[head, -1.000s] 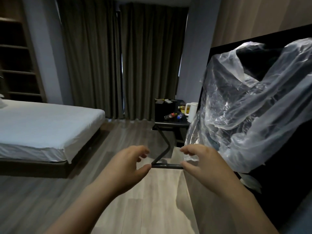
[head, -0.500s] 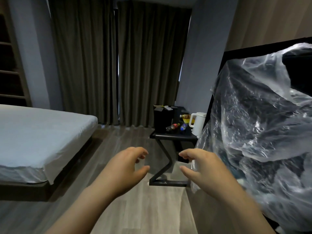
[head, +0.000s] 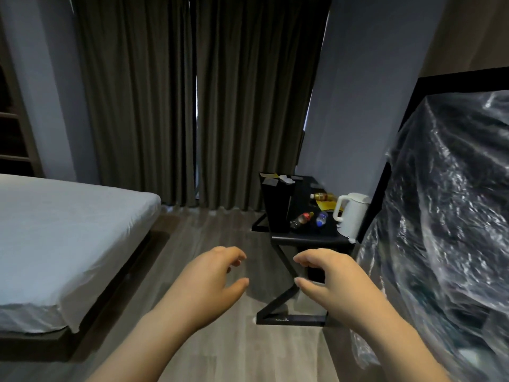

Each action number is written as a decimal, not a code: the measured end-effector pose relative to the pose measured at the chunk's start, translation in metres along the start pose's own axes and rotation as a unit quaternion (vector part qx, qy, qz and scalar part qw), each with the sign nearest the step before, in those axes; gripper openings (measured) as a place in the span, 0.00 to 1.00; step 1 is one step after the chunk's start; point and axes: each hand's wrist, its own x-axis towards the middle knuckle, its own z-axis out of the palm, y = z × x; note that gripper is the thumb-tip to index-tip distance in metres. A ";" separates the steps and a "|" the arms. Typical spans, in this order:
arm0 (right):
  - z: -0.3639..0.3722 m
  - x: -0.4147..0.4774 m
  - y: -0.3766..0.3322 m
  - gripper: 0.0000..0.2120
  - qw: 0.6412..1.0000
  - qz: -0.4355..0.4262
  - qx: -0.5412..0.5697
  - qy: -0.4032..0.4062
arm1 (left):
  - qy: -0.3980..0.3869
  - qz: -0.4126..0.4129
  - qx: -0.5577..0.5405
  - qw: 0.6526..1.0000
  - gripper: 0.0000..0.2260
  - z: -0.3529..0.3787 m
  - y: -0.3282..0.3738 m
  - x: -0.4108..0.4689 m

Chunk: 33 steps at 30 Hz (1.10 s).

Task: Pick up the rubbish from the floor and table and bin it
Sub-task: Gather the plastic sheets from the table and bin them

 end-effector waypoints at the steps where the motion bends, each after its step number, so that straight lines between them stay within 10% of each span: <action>1: 0.006 0.014 0.002 0.19 1.000 -0.004 0.000 -0.003 | 0.001 -0.001 -0.001 1.000 0.18 0.002 -0.008 0.012; 33: 0.126 0.467 0.128 0.19 0.997 0.070 0.031 -0.019 | -0.054 0.026 -0.028 0.998 0.16 0.078 -0.230 0.464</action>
